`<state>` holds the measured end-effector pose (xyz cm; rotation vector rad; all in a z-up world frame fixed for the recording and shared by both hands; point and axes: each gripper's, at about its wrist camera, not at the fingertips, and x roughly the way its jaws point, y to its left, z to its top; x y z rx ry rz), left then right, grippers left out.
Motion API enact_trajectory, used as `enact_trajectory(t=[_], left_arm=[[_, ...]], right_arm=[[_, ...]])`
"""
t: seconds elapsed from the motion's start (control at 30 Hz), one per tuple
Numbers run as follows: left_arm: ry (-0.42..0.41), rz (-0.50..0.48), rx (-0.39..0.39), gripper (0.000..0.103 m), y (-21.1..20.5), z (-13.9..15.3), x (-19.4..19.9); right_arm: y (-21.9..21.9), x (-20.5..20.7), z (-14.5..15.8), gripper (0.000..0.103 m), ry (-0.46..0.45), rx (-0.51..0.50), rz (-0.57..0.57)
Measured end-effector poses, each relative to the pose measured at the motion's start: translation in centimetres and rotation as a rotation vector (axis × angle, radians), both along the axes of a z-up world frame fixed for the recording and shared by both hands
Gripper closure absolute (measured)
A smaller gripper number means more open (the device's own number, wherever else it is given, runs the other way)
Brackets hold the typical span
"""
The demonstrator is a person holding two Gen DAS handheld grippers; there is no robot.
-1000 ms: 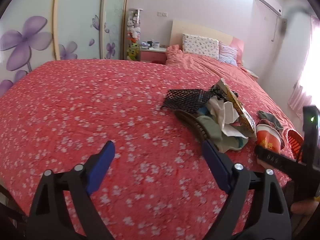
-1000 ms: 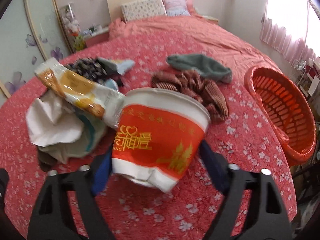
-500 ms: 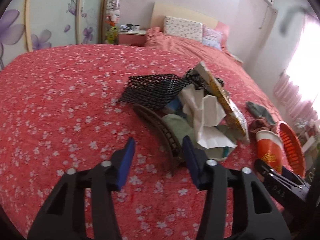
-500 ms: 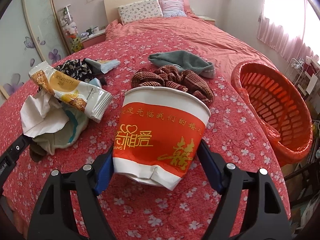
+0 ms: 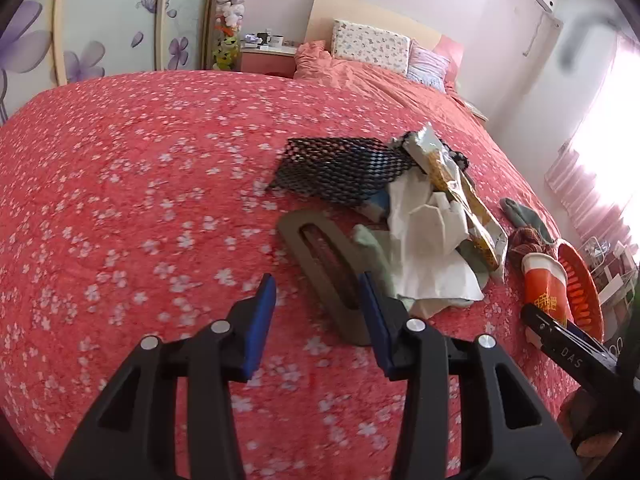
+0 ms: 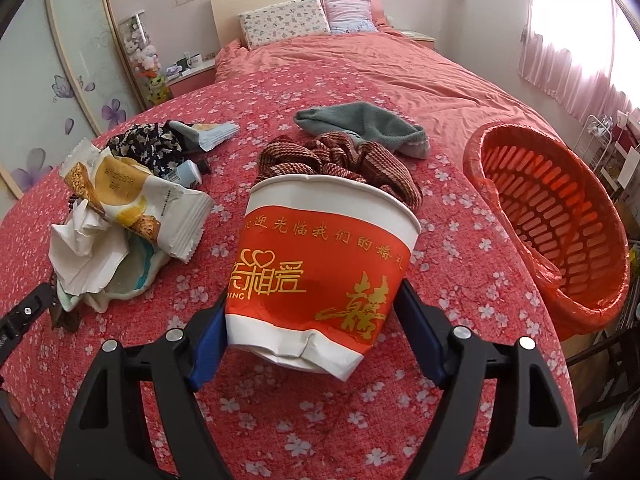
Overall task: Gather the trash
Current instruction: 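Lift the paper cup with the right gripper and carry it toward the orange basket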
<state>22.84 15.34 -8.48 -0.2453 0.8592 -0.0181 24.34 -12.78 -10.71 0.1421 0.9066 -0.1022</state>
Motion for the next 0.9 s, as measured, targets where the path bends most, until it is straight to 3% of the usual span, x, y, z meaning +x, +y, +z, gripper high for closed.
enact_trajectory(t=[0.17,0.2,0.37,0.43,0.5,0.53,0.9], left_arm=[[0.001,0.003,-0.035,0.059,-0.7,-0.1,0.5],[-0.002,0.001,-0.037,0.055,-0.9,-0.2,0.5],[0.007,0.010,-0.004,0.051,-1.3,-0.4,0.6],[0.007,0.004,-0.019,0.053,-1.0,-0.5,0.7],[0.005,-0.015,-0.029,0.066,-0.8,-0.5,0.6],[0.007,-0.023,-0.025,0.068,-0.6,-0.5,0.6],[0.012,0.013,-0.001,0.067,0.8,-0.5,0.5]], right_arm=[[0.2,0.5,0.2,0.026,-0.007,0.014,0.006],[0.2,0.6,0.2,0.026,-0.007,0.017,0.007],[0.7,1.1,0.2,0.022,-0.003,0.018,0.010],[0.8,1.3,0.0,0.024,0.005,0.011,0.010],[0.7,1.4,-0.1,0.026,0.010,0.015,0.013],[0.5,1.3,-0.1,0.026,0.009,0.009,0.007],[0.0,1.2,-0.4,0.025,0.007,-0.014,-0.005]])
